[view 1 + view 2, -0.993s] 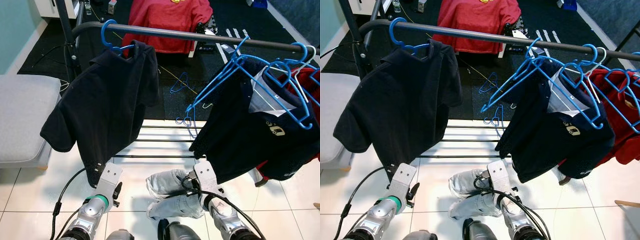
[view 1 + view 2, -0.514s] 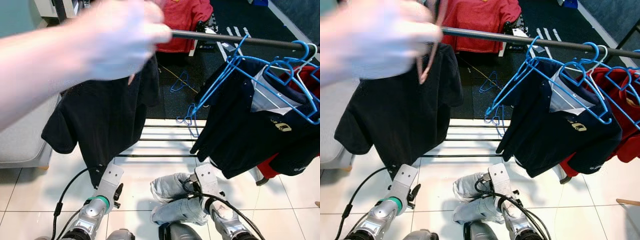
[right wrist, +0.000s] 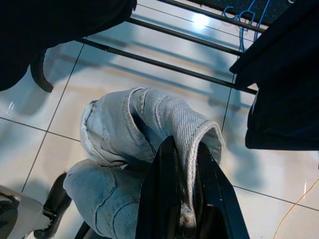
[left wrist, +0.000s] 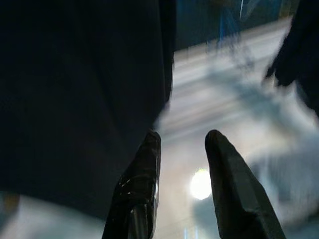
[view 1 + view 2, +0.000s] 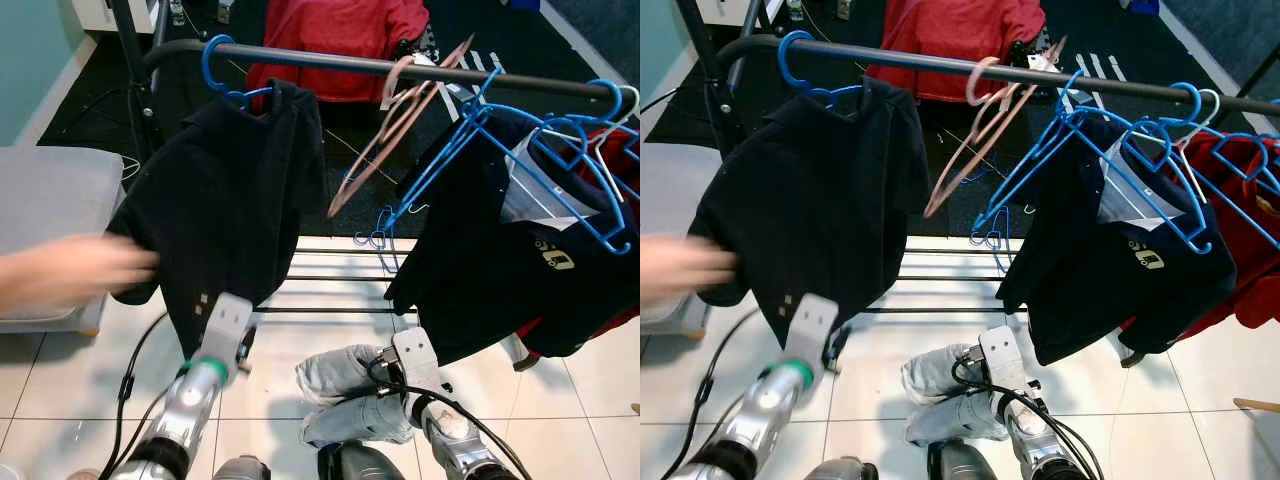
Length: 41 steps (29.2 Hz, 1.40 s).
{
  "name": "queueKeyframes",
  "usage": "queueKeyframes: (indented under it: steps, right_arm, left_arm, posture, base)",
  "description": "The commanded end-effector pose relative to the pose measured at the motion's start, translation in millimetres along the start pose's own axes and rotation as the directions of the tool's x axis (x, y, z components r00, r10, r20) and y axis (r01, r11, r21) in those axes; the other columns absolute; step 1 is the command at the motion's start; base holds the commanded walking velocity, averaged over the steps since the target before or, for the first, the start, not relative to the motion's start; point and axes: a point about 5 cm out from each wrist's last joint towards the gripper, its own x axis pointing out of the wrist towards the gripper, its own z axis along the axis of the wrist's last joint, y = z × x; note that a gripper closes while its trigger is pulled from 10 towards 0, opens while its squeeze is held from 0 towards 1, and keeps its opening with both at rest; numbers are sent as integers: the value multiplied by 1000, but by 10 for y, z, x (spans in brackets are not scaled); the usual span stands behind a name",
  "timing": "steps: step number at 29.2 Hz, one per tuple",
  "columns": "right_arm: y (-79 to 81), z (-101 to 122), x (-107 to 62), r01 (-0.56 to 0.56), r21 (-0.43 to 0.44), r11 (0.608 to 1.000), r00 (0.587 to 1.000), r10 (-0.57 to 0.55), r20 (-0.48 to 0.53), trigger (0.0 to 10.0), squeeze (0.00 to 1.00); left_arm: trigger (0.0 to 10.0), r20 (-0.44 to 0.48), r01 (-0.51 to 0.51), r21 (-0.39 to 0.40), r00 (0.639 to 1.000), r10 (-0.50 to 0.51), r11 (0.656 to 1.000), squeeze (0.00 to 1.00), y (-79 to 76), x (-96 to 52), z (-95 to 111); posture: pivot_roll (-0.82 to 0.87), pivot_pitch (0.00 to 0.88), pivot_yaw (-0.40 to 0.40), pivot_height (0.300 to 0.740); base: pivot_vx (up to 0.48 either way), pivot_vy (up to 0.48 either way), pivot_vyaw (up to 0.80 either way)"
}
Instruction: Hang hanger
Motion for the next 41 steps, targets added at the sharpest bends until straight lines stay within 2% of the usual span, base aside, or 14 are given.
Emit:
queueKeyframes:
  steps: [1,7,9,11,12,15,23,26,29,30,31,33,35,41]
  right_arm:
    - [-53,-31,-36,13,0,1000,1000,-13,13,10000,0]
    - [-147,3,-54,46,18,999,998,-47,51,10000,0]
    - [-157,6,-56,50,20,999,997,-51,54,10000,0]
    - [-213,16,-65,68,23,997,996,-69,62,10000,0]
    - [-213,16,-65,68,23,997,996,-69,62,10000,0]
    - [-246,20,-71,80,24,997,995,-81,66,10000,0]
    - [-244,145,-41,89,42,995,987,-94,129,10000,0]
    - [-277,237,-29,98,58,993,979,-107,172,10000,0]
    - [-312,315,-20,104,68,992,972,-116,205,10000,0]
    - [-339,367,-10,105,67,992,968,-117,223,10000,0]
    - [-339,367,-10,105,67,992,968,-117,223,10000,0]
    - [-358,405,-3,106,64,992,965,-118,234,10000,0]
    - [-392,447,7,111,61,992,962,-123,243,10000,0]
    - [-421,422,-10,123,61,990,962,-134,236,10000,0]
  left_arm:
    - [10000,112,26,-12,993,-24,1000,0,-9,80,302]
    - [10000,311,159,11,938,-154,987,0,-126,88,911]
    - [10000,328,175,14,929,-169,985,0,-144,76,965]
    - [10000,438,316,6,852,-286,949,0,-333,-32,1343]
    - [10000,438,316,6,852,-286,949,0,-333,-32,1343]
    - [10000,543,460,-5,747,-384,888,0,-513,-204,1723]
    - [10000,634,508,-70,687,-354,859,0,-477,-343,2086]
    - [10000,639,494,-73,690,-340,866,0,-432,-373,2175]
    - [10000,597,452,-52,729,-335,890,0,-419,-350,2219]
    - [10000,544,424,-52,772,-330,904,0,-478,-283,2236]
    - [10000,544,424,-52,772,-330,904,0,-478,-283,2236]
    - [10000,505,409,-51,797,-330,911,0,-551,-229,2249]
    - [10000,452,399,-38,824,-341,916,0,-780,-134,2283]
    - [10000,423,432,-17,820,-385,902,0,-1033,-90,2367]
  posture:
    - [15,97,-46,740]
    - [2,90,-40,740]
    - [2,90,-40,740]
    - [-15,84,-33,740]
    - [-15,84,-33,740]
    - [-18,81,-30,740]
    - [-22,87,-29,740]
    - [-22,90,-31,740]
    - [-22,90,-31,740]
    - [-18,93,-33,740]
    - [-18,93,-33,740]
    - [-20,93,-34,740]
    - [-26,96,-33,740]
    - [-30,100,-30,740]
  base:
    - [0,0,0]
    - [0,0,0]
    - [0,0,0]
    - [0,0,0]
    - [0,0,0]
    - [0,0,0]
    - [0,0,0]
    - [0,0,0]
    - [0,0,0]
    - [0,0,0]
    - [0,0,0]
    - [0,0,0]
    - [0,0,0]
    - [0,0,0]
